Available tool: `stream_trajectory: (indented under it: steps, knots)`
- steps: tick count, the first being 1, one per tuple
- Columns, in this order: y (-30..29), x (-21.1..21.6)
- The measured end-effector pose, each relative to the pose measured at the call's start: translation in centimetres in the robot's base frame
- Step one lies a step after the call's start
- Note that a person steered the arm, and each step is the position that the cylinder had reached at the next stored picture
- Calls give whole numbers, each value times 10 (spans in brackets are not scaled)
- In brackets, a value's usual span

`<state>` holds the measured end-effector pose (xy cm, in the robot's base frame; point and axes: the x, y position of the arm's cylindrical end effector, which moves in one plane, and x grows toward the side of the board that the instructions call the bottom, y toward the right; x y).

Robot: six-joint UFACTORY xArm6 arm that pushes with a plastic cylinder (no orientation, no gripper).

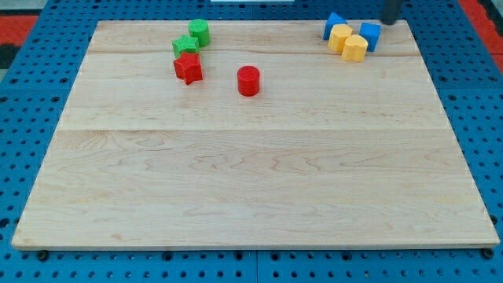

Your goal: Go and touch the left side of the blue triangle

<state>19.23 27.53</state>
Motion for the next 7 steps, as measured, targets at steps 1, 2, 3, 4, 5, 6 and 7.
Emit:
stream_trajectory:
  steps: [1,2,3,4,5,6,7]
  knots:
    - [38,48]
    - [45,107]
    - [38,157]
    - [-72,181]
    - [-216,172]
    - [-233,101]
    - [-206,42]
